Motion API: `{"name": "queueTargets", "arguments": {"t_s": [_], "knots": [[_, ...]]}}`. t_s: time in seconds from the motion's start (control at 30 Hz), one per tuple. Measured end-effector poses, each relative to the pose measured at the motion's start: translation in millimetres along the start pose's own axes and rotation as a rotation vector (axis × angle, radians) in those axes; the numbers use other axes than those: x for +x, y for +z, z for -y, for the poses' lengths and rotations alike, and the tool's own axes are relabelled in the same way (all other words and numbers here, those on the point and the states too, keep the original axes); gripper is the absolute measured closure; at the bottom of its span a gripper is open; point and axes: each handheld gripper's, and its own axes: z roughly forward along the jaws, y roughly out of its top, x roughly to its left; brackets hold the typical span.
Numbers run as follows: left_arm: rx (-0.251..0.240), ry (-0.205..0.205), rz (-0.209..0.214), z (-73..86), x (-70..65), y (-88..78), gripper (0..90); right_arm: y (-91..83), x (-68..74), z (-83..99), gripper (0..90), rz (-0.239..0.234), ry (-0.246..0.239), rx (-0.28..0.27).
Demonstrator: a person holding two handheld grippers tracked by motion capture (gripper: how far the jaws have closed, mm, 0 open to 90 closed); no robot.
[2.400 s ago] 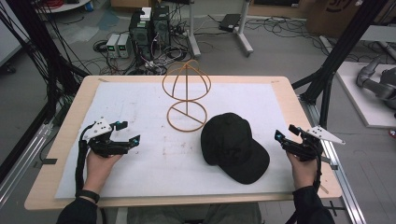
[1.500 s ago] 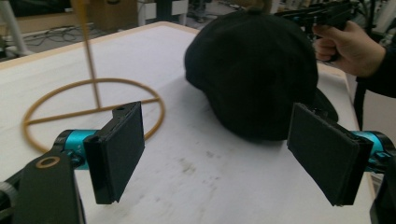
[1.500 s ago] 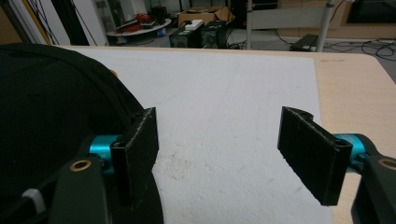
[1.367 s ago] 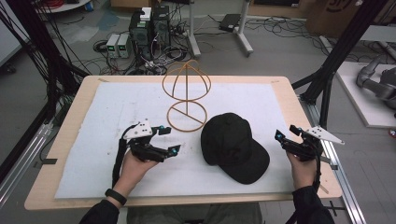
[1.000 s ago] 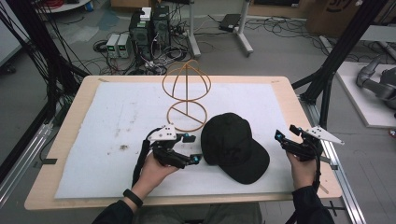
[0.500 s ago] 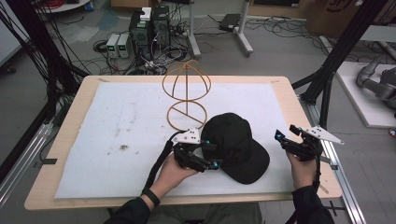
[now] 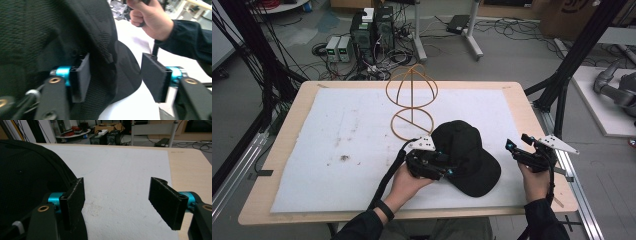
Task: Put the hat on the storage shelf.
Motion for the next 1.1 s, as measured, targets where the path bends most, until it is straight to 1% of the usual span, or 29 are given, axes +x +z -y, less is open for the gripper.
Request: {"name": "queueTargets", "arguments": {"t_s": [0.07,0.1,0.2,0.23,0.3,0.4,0.43,0.47,0.57,0.6,0.67,0.77,0.83,0.87,0.9,1.0,1.1], "knots": [[-0.001,-0.018,-0.012,0.4,2.3,1.5,49.8,0.1,0.8,-0.3,29.1,-0.001,0.0,0.002],[-0.001,-0.018,-0.012,0.4,2.3,1.5,50.6,0.2,1.1,-0.5,29.1,-0.002,-0.002,-0.001],[-0.001,-0.038,-0.016,0.4,2.3,3.4,51.2,1.1,1.5,-0.5,29.1,-0.002,-0.006,-0.002],[0.009,-0.022,-0.04,-0.5,0.6,4.0,52.9,1.5,1.8,-0.5,29.1,-0.002,-0.002,-0.001],[0.01,-0.023,-0.047,-0.5,0.6,4.2,57.1,1.7,2.2,-0.6,29.1,-0.004,0.0,0.003],[0.009,-0.036,-0.065,0.0,2.4,4.9,64.2,2.5,3.0,-0.8,29.2,-0.006,-0.006,0.002],[0.005,-0.046,-0.064,0.4,2.9,5.5,65.1,2.6,3.4,-0.9,29.2,-0.006,-0.006,0.002],[0.002,-0.065,-0.056,1.0,4.1,7.0,65.5,2.7,3.9,-0.9,29.2,-0.007,-0.002,0.003],[0.002,-0.064,-0.057,1.2,3.9,7.8,69.9,2.8,3.8,-0.9,29.2,-0.006,0.0,0.004],[-0.001,-0.059,-0.051,1.2,4.0,8.1,71.6,2.9,3.6,-0.8,29.2,-0.008,-0.002,0.004],[-0.007,-0.063,-0.048,1.5,4.0,8.4,76.7,2.7,3.5,-0.9,29.2,-0.005,-0.004,0.003],[-0.018,-0.077,-0.028,1.6,5.7,8.0,83.4,3.3,3.6,-0.7,29.3,-0.006,-0.003,0.003],[-0.03,-0.095,0.0,1.9,8.0,7.3,85.8,3.2,3.6,-0.8,29.3,-0.006,-0.006,0.006],[-0.037,-0.095,0.017,2.2,8.3,6.9,86.2,3.0,3.6,-0.7,29.3,-0.006,-0.005,0.007],[-0.037,-0.095,0.017,2.2,8.3,6.9,86.6,2.8,3.8,-0.7,29.3,-0.006,-0.002,0.006],[-0.052,-0.072,0.042,1.3,6.7,5.7,86.9,2.4,3.2,-0.8,29.3,-0.004,-0.004,0.005],[-0.069,-0.031,0.062,-0.2,4.6,3.0,87.3,1.4,2.2,-0.9,29.4,0.003,-0.004,-0.003]]}}
